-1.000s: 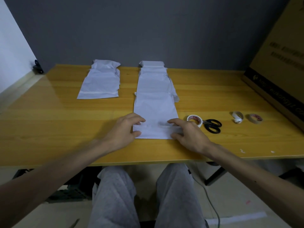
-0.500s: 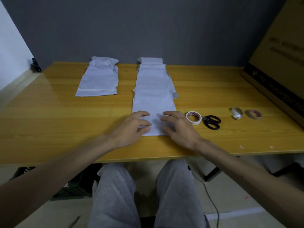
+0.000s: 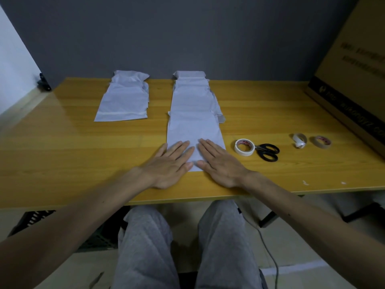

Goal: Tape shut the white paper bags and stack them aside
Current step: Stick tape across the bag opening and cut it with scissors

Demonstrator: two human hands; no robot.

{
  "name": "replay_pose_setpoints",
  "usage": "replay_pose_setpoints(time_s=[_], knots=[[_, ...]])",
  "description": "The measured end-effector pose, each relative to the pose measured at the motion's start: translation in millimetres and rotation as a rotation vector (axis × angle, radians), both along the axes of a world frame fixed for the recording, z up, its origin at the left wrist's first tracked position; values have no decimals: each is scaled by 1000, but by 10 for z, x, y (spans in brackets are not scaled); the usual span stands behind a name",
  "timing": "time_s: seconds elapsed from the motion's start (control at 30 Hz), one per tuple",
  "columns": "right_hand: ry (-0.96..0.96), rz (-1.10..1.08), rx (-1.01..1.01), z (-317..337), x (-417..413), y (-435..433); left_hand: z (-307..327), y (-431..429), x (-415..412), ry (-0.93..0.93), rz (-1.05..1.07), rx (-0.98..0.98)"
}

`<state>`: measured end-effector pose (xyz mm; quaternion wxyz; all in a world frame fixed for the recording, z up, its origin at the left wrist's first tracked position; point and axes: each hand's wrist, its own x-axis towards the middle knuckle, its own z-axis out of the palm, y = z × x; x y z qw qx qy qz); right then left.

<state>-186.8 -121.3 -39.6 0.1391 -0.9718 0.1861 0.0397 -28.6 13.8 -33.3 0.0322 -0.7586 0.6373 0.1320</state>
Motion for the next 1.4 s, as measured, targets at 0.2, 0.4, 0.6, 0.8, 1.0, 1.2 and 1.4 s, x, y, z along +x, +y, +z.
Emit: replay_pose_setpoints(time_s=[0.2,0.4,0.6,0.8,1.0,1.2,1.4], knots=[[-6,-1,-14,4,-13,5,56,2,-9,15,42,49],[7,-1,-36,-8,-2,1,110,144,50,-22,71,92],[0,-3,-42,-8,0,6,141,317,187,-24,123,158],[2,-9,-52,-12,11,14,237,367,78,58,227,-48],[15,-26,-56,-11,26,41,126,33,-195,51,66,-144],[19,-21,-59,16,13,63,21,20,-154,-31,76,-7],[31,-21,-67,33,-11,53,26,32,-149,-14,86,-14]])
